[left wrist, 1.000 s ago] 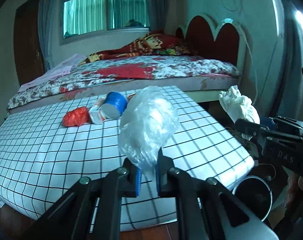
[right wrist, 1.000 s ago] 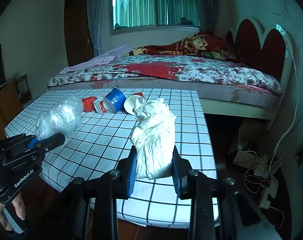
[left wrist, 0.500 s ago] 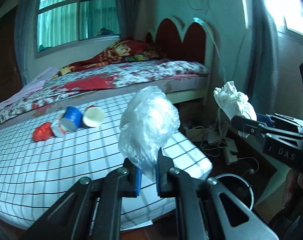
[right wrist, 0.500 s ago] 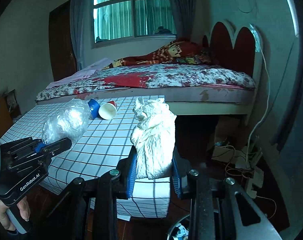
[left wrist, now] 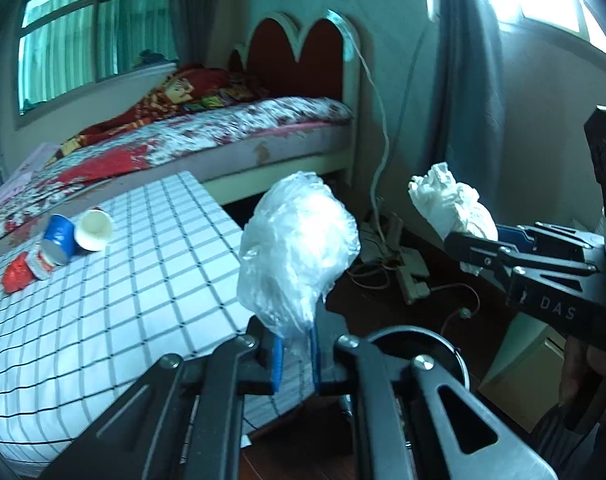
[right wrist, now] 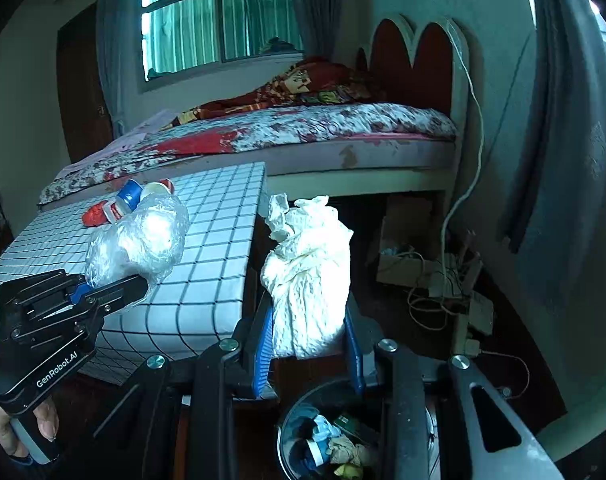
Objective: Collect trash
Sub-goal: 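Carry the plastic bag and white tissue in both tools over the bin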
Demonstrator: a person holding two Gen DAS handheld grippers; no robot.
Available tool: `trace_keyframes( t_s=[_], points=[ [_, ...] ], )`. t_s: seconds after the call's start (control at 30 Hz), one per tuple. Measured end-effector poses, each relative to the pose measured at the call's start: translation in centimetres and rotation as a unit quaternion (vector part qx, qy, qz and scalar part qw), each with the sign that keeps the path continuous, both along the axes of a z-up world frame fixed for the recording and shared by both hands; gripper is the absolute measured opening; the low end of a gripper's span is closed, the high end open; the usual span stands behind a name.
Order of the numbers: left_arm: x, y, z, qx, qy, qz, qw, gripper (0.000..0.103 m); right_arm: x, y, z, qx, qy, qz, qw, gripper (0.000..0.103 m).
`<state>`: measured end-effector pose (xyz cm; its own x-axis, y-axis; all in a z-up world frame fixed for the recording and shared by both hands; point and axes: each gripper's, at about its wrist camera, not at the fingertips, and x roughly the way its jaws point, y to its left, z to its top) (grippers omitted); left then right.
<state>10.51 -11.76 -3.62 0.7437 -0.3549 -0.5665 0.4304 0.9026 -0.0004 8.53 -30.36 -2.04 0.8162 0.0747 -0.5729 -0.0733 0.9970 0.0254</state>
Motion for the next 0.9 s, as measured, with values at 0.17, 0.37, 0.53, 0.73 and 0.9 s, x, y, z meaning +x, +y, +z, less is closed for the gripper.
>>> trace_keyframes(
  t_s=[0.17, 0.37, 0.53, 0.73, 0.9],
  points=[
    [-0.5, -2.8, -2.0, 0.012, 0.026, -0.031, 0.9991, 0.011, -0.9, -2.5, -2.2, 0.001, 0.024, -0.017, 1.0, 0.033],
    [-0.7, -5.7, -5.2, 0.025, 0.065, -0.062, 0.9956, 0.011, -1.2, -5.2, -5.1, 0.004, 0.057, -0.032, 0.998, 0.033],
    [-0.4, -7.1, -7.8, 0.038, 0.101, -0.076, 0.9912, 0.011, -1.0, -6.6, -8.2, 0.01, 0.095, -0.028, 0.995, 0.033],
    [-0.2, -8.4, -10.8, 0.056, 0.138, -0.088, 0.985, 0.011, -0.4, -7.1, -11.2, 0.01, 0.129, -0.016, 0.992, 0.033],
    [0.7, -9.2, -13.1, 0.062, 0.174, -0.099, 0.9779, 0.012, 0.7, -7.7, -14.2, 0.012, 0.17, -0.004, 0.985, 0.033]
  ],
)
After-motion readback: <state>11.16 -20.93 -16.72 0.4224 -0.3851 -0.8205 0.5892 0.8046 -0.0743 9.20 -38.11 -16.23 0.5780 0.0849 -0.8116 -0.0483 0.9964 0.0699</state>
